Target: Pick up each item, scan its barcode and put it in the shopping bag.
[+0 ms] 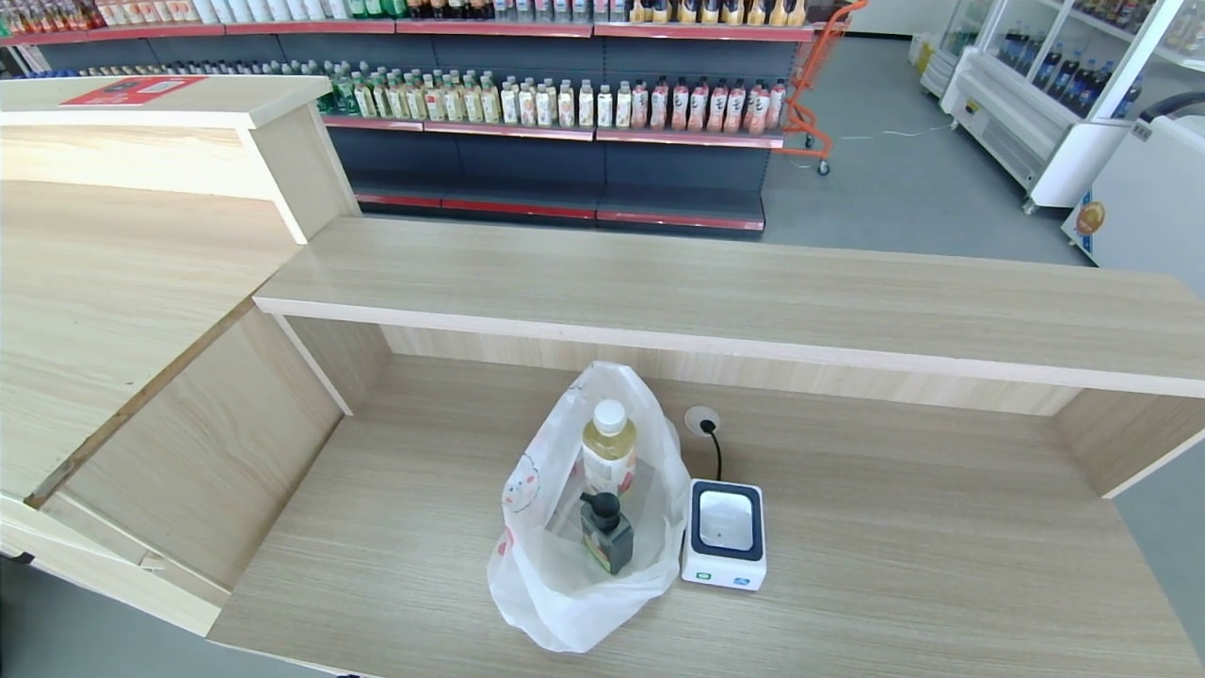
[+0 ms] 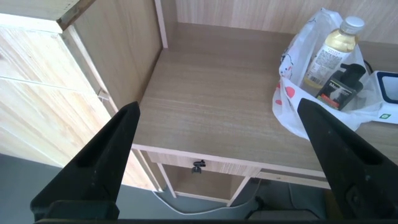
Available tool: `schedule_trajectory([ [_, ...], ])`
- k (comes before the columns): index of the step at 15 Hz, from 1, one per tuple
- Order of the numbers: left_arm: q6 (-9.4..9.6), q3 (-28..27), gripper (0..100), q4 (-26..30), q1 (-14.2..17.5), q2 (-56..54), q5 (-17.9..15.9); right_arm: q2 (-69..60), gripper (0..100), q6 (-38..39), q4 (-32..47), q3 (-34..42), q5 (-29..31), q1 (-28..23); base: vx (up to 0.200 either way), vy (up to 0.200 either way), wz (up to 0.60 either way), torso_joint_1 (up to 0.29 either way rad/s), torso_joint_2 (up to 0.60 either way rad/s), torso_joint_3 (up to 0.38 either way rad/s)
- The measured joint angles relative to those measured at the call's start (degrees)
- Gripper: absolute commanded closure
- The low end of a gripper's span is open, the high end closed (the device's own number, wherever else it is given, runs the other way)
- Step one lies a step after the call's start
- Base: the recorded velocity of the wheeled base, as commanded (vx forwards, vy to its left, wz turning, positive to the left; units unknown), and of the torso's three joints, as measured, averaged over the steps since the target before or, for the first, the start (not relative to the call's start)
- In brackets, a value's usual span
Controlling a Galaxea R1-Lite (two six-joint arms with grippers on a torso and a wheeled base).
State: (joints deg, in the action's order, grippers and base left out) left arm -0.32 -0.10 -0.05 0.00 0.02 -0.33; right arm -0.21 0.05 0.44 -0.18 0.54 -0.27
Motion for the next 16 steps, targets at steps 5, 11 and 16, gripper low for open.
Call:
schedule_trajectory([
  [5, -0.06, 0.0, 0, -0.02, 0.0, 0.0, -0.02, 0.02, 100, -0.02, 0.0, 0.0, -0.02, 0.02, 0.0, 0.0, 0.0, 0.0, 0.0, 0.0],
  [11, 0.13, 0.0, 0, -0.02, 0.0, 0.0, -0.1, 0.07, 100, 0.0, 0.0, 0.02, 0.0, 0.05, 0.133, 0.0, 0.0, 0.001, 0.0, 0.002],
  [16, -0.01, 0.0, 0, -0.05, 0.0, 0.0, -0.11, 0.1, 100, -0.02, 0.0, 0.02, 0.0, 0.0, 0.08, 0.0, 0.0, -0.005, 0.0, 0.001],
])
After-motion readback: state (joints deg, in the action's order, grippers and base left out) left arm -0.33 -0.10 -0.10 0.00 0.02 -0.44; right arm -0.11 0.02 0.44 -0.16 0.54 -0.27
